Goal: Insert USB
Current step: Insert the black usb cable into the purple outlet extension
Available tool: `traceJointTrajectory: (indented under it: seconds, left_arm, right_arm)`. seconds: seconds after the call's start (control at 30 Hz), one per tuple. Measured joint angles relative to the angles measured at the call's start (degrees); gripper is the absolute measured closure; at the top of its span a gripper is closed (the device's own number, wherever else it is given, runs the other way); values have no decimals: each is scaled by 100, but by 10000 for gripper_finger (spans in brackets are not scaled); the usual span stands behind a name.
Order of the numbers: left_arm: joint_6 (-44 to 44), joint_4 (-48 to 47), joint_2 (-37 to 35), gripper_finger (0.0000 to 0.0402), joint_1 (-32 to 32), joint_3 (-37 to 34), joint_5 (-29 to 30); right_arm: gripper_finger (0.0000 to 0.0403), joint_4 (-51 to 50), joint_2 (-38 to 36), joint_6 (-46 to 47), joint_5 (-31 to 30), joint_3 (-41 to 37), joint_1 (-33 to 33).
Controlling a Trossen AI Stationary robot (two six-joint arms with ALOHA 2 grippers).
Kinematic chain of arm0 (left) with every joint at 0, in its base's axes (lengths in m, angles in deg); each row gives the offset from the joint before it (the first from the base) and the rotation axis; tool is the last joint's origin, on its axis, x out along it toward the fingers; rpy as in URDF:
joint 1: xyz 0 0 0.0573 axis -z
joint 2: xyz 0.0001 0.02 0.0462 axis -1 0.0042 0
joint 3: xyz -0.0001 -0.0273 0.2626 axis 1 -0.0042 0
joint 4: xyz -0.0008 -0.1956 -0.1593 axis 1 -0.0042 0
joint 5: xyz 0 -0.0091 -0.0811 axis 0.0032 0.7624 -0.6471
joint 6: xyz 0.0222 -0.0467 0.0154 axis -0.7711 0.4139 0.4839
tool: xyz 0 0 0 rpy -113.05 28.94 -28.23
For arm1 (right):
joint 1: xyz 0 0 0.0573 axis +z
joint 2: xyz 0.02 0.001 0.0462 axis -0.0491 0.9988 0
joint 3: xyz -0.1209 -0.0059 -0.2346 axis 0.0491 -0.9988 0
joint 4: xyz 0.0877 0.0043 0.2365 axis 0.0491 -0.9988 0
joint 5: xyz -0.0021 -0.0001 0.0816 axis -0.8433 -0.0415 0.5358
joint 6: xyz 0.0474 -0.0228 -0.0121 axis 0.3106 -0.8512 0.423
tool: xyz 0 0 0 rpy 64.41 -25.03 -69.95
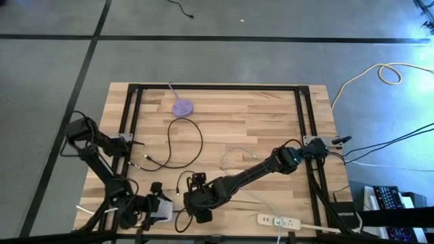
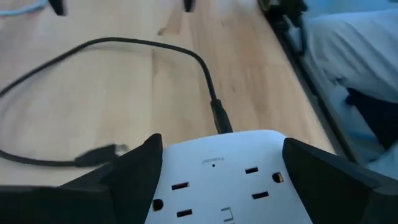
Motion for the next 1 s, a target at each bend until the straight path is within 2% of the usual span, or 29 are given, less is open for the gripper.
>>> traceJointTrajectory:
  seconds: [0.17, 0.4, 0.53, 0.63, 0.8, 0.87, 0.93, 1.0]
  left_arm:
    - [646, -373, -419, 88, 537, -8, -87]
    - [2241, -2049, -1046, 88, 1074, -14, -107]
    - [2901, -2413, -1281, 88, 1180, -14, -142]
    - [2796, -2299, -1476, 88, 1066, -3, 414]
    - [1658, -2387, -1637, 88, 756, 8, 1951]
    - [1938, -2934, -1639, 88, 549, 8, 2313]
    - [2577, -3832, -1647, 88, 258, 8, 2113]
    - [3244, -4894, -1642, 88, -53, 7, 1466]
  right_arm:
    - [13, -9, 1, -20, 68, -2, 0]
    - [13, -26, -1, -160, 127, -2, 0]
    - [13, -544, -26, -152, 39, 74, 2]
    - [13, -822, -234, -6, -578, 65, 16]
    - [13, -1006, -599, 27, -1798, 103, 15]
    - [13, -1015, -602, 40, -2257, 92, 2]
    - [13, -1076, -602, 157, -2529, 78, 0]
    - [13, -1059, -623, 206, -2559, -17, -22]
